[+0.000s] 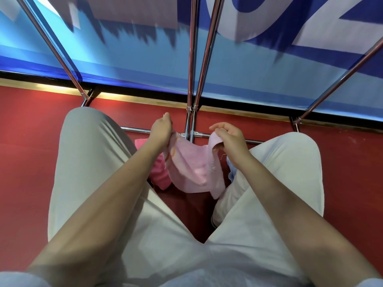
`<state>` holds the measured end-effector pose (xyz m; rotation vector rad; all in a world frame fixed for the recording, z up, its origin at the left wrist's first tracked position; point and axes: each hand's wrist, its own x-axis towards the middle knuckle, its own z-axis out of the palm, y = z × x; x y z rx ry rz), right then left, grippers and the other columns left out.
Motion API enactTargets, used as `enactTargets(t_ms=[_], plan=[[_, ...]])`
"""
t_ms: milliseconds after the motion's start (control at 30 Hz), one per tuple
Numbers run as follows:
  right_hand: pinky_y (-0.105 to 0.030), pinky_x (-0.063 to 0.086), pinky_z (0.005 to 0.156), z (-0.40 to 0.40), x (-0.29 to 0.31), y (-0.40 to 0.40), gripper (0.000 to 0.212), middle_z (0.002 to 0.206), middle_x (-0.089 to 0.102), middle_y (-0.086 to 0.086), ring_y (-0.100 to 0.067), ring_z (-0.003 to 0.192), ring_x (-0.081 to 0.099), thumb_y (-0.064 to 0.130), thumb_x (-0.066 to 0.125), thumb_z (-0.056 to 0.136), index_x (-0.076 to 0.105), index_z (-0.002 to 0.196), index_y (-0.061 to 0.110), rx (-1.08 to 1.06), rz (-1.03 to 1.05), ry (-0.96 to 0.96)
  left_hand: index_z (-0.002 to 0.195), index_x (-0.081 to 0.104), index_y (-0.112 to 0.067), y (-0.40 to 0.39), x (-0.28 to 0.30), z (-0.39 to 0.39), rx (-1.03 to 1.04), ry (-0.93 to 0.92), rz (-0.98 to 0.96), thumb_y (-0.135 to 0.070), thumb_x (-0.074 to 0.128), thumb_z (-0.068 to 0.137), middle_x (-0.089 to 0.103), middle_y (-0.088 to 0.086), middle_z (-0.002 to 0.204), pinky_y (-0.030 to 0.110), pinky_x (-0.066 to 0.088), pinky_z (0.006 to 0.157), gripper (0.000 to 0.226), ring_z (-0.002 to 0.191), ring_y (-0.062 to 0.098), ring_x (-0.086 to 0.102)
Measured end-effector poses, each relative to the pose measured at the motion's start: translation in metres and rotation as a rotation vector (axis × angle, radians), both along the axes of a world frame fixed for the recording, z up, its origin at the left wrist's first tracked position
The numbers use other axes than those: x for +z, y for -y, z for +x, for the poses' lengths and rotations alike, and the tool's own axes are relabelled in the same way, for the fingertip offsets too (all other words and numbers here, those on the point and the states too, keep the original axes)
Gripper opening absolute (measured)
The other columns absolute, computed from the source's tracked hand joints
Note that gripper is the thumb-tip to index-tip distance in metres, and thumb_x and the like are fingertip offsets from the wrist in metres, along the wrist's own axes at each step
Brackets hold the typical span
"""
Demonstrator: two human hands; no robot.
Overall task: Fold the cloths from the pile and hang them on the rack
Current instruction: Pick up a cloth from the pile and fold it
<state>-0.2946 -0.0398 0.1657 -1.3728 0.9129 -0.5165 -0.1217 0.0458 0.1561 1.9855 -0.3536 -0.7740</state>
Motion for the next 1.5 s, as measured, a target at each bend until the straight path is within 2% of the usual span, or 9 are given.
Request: enactTargets(t_ms=[100,233,467,633,767,900,1067,1233,1500], plan=[[-0.027,0.057,0.063,0.0,0.002,-0.001,0.021,0.086,0.058,-0.013,-0.02,0.075,0.061,-0.003,0.044,0.094,0.062,0.088,0.006,0.061,0.128,0.084,0.066,0.046,-0.013,0.0,0.011,-0.008,0.081,-0.267,-0.149,-0.021,0.027,0.097,0.044,0.001,0.062,0.03,0.037,0.072,0.036,0.066,0.016,0.044],[-0.033,0.056,0.089,0.004,0.001,-0.006,0.025,0.098,0.065,-0.012,-0.021,0.089,0.067,-0.009,0.037,0.094,0.057,0.095,0.006,0.164,0.211,0.128,0.065,0.046,-0.015,0.002,0.015,-0.02,-0.018,-0.311,-0.213,-0.016,0.033,0.095,0.047,0.003,0.059,0.03,0.038,0.064,0.032,0.059,0.017,0.044],[-0.018,0.049,0.058,0.009,-0.003,-0.011,0.018,0.069,0.068,-0.005,-0.006,0.06,0.064,0.007,0.049,0.098,0.062,0.087,0.011,0.203,-0.185,-0.017,0.066,0.05,-0.022,-0.004,0.007,-0.018,-0.066,-0.172,-0.303,-0.018,0.042,0.093,0.048,-0.008,0.061,0.033,0.034,0.064,0.028,0.064,0.013,0.041],[-0.014,0.042,0.073,0.006,-0.005,-0.004,0.01,0.09,0.057,0.002,0.002,0.08,0.052,0.014,0.067,0.088,0.073,0.093,0.008,0.058,-0.611,-0.049,0.062,0.055,-0.027,-0.006,0.003,-0.018,-0.068,-0.178,-0.36,-0.03,0.047,0.095,0.05,-0.013,0.06,0.031,0.035,0.064,0.034,0.066,0.012,0.042],[-0.018,0.047,0.08,0.005,0.004,-0.005,0.008,0.091,0.066,0.009,0.003,0.086,0.059,0.011,0.063,0.091,0.071,0.091,0.015,-0.006,-0.487,0.053,0.058,0.058,-0.028,-0.005,0.004,-0.021,-0.035,-0.174,-0.382,-0.029,0.049,0.097,0.053,-0.012,0.062,0.027,0.035,0.06,0.041,0.065,0.01,0.045],[-0.018,0.047,0.073,0.008,0.007,-0.006,0.007,0.081,0.065,0.007,-0.003,0.078,0.058,0.012,0.063,0.091,0.068,0.088,0.016,0.013,-0.391,0.068,0.083,0.067,-0.018,-0.002,0.002,-0.026,0.003,-0.263,-0.419,-0.028,0.051,0.098,0.063,0.002,0.084,0.03,0.045,0.074,0.023,0.079,0.015,0.056],[-0.017,0.046,0.073,0.012,0.009,-0.009,0.003,0.079,0.061,0.008,0.0,0.076,0.056,0.013,0.065,0.089,0.063,0.088,0.011,0.027,-0.391,0.068,0.098,0.066,0.001,0.003,-0.002,-0.039,-0.05,-0.257,-0.458,-0.033,0.053,0.094,0.062,0.011,0.087,0.039,0.046,0.078,0.037,0.081,0.021,0.055],[-0.016,0.047,0.074,0.015,0.013,-0.012,0.007,0.079,0.065,0.006,0.001,0.076,0.06,0.009,0.068,0.087,0.066,0.089,0.002,0.015,-0.365,0.149,0.098,0.075,-0.019,0.013,0.003,-0.053,0.006,-0.277,-0.484,-0.027,0.057,0.095,0.068,-0.002,0.085,0.026,0.045,0.071,0.02,0.083,0.014,0.058],[-0.019,0.05,0.086,0.019,0.011,-0.003,0.018,0.096,0.07,0.0,-0.007,0.095,0.066,0.012,0.065,0.09,0.072,0.102,0.021,-0.026,-0.383,0.129,0.106,0.072,-0.007,0.02,0.004,-0.061,0.039,-0.415,-0.52,-0.024,0.061,0.094,0.069,-0.004,0.079,0.02,0.049,0.069,0.023,0.076,0.008,0.063]])
